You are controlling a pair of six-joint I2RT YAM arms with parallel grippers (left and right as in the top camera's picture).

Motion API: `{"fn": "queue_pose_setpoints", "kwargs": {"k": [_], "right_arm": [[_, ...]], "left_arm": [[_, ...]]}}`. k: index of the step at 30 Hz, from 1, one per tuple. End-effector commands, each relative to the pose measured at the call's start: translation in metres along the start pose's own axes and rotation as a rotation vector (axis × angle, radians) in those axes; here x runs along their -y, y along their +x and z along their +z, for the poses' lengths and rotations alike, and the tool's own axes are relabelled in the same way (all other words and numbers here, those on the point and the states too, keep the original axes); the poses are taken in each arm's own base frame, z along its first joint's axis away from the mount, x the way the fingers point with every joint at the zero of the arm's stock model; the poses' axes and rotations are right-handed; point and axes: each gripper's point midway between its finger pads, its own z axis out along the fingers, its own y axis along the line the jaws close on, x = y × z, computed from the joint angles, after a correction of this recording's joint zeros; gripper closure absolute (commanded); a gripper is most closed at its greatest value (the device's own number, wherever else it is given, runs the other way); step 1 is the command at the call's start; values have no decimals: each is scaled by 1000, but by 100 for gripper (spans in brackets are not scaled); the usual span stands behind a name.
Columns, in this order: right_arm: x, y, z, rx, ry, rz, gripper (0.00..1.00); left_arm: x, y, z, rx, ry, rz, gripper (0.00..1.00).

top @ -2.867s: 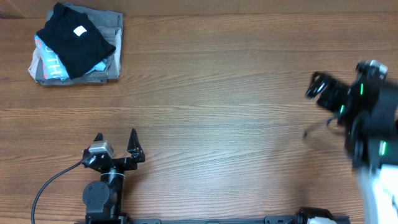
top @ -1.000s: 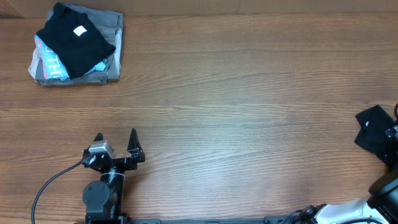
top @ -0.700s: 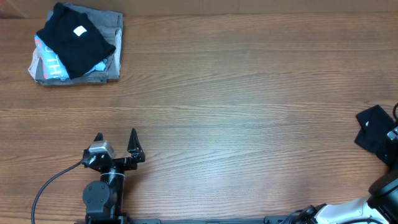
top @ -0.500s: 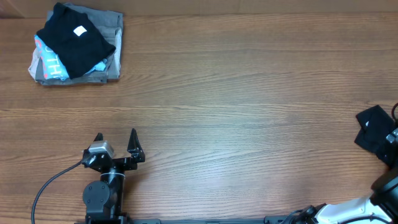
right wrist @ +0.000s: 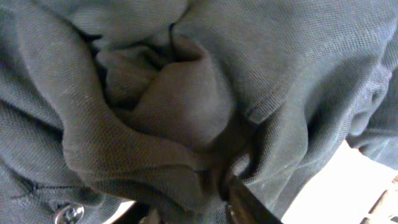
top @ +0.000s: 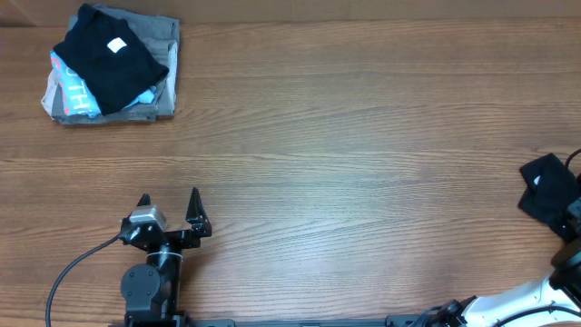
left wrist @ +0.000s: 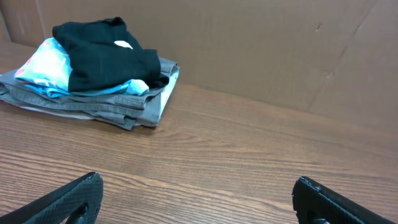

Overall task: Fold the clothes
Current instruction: 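Reach the right gripper to the black t-shirt at the right edge and grasp it, then lift the black t-shirt with the right gripper and drop it mid-table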

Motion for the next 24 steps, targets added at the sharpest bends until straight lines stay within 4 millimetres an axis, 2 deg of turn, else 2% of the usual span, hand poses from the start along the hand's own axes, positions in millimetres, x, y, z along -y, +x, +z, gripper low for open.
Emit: {"fn": "queue_pose_setpoints", "kwargs": {"k": [1,5,6,9,13,16,19,24], "right_arm": [[0,0,1,1,7,16,81],[-5,-8,-7,21,-16,43,96],[-9,-12,-14,29,-40,39,96],[-21,-27,-42,75,-108,33,96],[-43,-48,-93,152,-246,85,96],[-78,-51,-129,174,-404,54,96],[-123,-43,-158,184,-541,-34,96],[-212,-6,-195,173,-667,-206,96]], "left_arm": [[1,-1,0,7,0,20,0],[1,-1,0,7,0,21,0],[1,-1,0,7,0,20,0],[1,-1,0,7,0,20,0],[1,-1,0,7,0,20,0],[1,-1,0,7,0,21,0],[1,-1,0,7,0,20,0],[1,-1,0,7,0,20,0]]}}
